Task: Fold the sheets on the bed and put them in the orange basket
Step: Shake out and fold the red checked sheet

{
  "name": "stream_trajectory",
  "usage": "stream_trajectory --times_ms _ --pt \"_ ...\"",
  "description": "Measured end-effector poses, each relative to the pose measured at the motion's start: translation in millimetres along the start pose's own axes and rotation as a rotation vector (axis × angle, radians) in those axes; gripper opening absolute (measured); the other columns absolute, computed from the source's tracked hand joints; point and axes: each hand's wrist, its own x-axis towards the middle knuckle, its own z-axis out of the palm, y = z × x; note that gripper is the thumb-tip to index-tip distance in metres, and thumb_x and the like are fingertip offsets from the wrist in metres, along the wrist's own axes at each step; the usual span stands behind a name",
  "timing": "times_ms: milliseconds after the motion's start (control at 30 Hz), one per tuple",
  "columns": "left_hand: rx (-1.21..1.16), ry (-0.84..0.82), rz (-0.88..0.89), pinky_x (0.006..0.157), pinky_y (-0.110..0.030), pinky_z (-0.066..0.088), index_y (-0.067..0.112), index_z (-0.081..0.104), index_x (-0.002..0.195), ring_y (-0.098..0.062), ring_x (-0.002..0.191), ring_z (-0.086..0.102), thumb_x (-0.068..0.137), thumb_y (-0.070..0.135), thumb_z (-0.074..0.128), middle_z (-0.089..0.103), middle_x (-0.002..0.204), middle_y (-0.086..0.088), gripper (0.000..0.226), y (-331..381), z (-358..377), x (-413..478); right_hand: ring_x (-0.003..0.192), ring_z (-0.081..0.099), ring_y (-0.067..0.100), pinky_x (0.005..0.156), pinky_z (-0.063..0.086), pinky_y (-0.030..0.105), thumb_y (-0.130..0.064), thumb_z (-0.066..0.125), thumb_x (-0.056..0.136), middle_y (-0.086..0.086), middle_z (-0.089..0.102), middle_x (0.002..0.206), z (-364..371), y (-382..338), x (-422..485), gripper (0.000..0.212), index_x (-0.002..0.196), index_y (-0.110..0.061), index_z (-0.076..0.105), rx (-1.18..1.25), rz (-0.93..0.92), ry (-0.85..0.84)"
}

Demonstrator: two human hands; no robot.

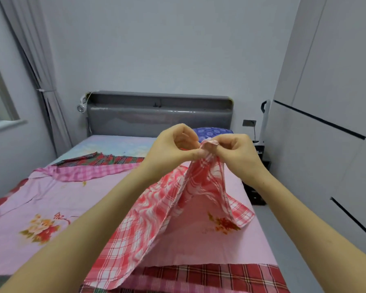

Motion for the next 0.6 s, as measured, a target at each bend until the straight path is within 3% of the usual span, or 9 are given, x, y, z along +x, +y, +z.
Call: stream_trajectory --times_ms 100,200,433,600 --pt "-0.076 0.100 0.014 0.072 -0.032 0.057 0.006 0.060 0.083 -0.013 0.069 0.065 0.077 0.004 0.074 0.067 0.075 -0.003 0.016 -11 -1 -9 0.066 0.065 0.033 0.066 0.052 0.053 -0.014 0.063 0.090 0.024 0.069 0.077 -7 -12 22 0.019 0.080 0.000 0.072 0.073 0.008 0.051" --pt "0.033 0.222 0.062 0.074 -0.038 0.057 0.004 0.060 0.084 -0.020 0.069 0.066 0.081 0.001 0.069 0.068 0.074 -0.007 0.010 -22 -1 -11 0.064 0.059 0.025 0.062 0.051 0.053 -0.017 0.065 0.089 0.030 0.066 0.076 -11 -26 41 0.022 0.075 -0.001 0.071 0.057 -0.036 0.080" --pt "0.176 0.367 0.189 0.064 -0.023 0.053 0.010 0.060 0.080 -0.009 0.069 0.062 0.079 0.004 0.071 0.065 0.073 0.004 0.013 -26 7 -11 0.061 0.059 0.030 0.061 0.051 0.057 -0.021 0.064 0.090 0.031 0.064 0.074 -11 -47 63 0.033 0.074 0.008 0.065 0.091 -0.084 0.112" --pt "0.361 0.469 0.301 0.057 -0.032 0.047 0.011 0.058 0.071 -0.012 0.062 0.054 0.079 0.008 0.068 0.060 0.067 0.002 0.013 -40 9 -14 0.064 0.057 0.030 0.059 0.049 0.057 -0.018 0.064 0.090 0.034 0.063 0.074 -12 -60 63 0.036 0.080 0.017 0.063 0.135 -0.102 0.126"
